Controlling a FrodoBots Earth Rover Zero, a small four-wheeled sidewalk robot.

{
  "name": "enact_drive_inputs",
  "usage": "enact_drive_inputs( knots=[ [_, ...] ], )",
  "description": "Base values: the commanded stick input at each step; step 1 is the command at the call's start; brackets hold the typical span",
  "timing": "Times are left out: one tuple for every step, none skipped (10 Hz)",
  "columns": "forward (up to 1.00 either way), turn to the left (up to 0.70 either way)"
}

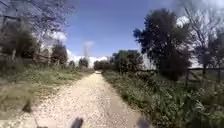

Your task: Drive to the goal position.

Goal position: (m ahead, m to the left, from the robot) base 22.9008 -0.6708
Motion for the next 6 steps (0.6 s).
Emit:
enact_drive_inputs(
  knots=[
    [0.7, 0.0],
    [0.7, 0.0],
    [0.7, 0.0],
    [0.7, 0.0],
    [0.7, 0.0],
    [0.7, 0.0]
  ],
)
